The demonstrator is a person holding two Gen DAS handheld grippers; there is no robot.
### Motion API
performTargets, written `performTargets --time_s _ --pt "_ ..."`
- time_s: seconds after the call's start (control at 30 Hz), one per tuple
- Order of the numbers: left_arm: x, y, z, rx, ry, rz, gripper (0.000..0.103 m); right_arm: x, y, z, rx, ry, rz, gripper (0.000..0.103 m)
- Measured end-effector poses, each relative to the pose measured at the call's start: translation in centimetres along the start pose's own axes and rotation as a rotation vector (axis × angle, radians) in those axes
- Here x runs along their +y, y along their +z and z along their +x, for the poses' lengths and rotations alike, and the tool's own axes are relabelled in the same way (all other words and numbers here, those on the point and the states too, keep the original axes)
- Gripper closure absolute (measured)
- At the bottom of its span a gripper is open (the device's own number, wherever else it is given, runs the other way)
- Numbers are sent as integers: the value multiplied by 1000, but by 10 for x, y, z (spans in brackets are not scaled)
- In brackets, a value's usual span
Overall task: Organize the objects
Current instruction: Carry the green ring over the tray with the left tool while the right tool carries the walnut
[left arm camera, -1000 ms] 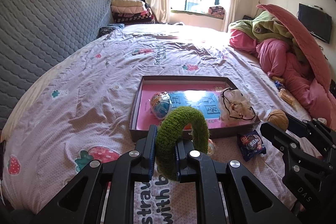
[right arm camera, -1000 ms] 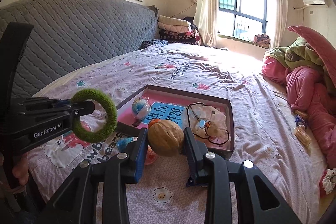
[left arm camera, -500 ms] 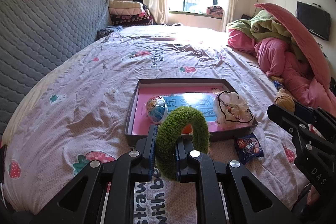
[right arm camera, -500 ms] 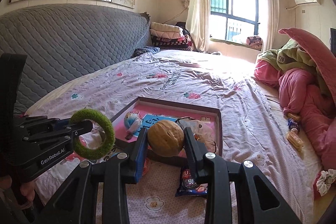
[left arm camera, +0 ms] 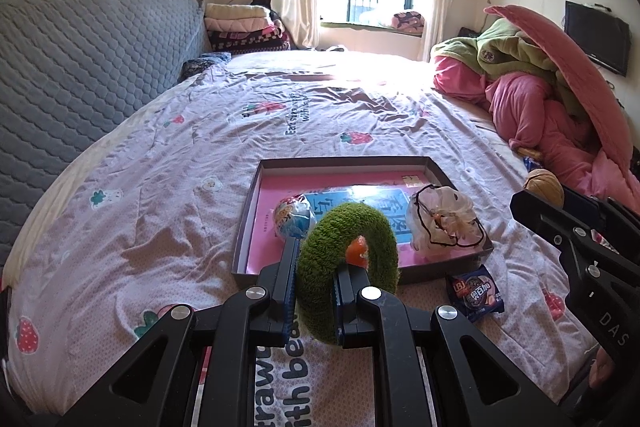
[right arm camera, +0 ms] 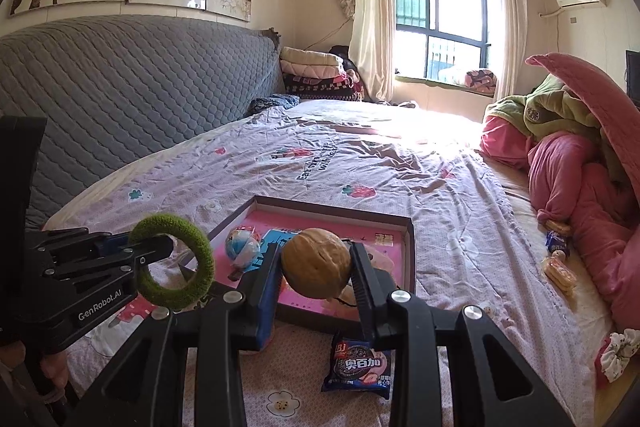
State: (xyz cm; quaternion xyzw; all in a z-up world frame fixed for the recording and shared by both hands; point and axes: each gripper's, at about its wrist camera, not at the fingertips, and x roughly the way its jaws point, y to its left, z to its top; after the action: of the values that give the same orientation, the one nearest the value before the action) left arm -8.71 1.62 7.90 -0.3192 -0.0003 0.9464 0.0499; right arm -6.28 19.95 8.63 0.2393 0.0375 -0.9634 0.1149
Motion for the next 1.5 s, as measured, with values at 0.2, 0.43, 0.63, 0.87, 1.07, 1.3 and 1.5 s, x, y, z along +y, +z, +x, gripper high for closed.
performTargets --time_s 0.2,0.43,0.63,0.87,1.07,1.3,1.5 --pt "-1 5 9 4 -8 -5 89 2 4 8 0 4 -10 69" --pt "1 11 22 8 -6 -10 89 2 7 18 6 1 -22 69" --pt "3 17 32 11 -8 -12 89 -5 8 28 15 -10 -17 69" --pt "3 23 43 15 -14 -9 89 -11 10 37 21 -13 -11 69" --pt "6 34 51 12 -12 -6 89 -17 16 44 21 -18 -10 69" --pt "18 51 61 12 -7 -22 89 -32 29 51 6 -36 4 69" --pt "24 58 72 19 -8 -36 89 -47 37 59 4 -50 21 69"
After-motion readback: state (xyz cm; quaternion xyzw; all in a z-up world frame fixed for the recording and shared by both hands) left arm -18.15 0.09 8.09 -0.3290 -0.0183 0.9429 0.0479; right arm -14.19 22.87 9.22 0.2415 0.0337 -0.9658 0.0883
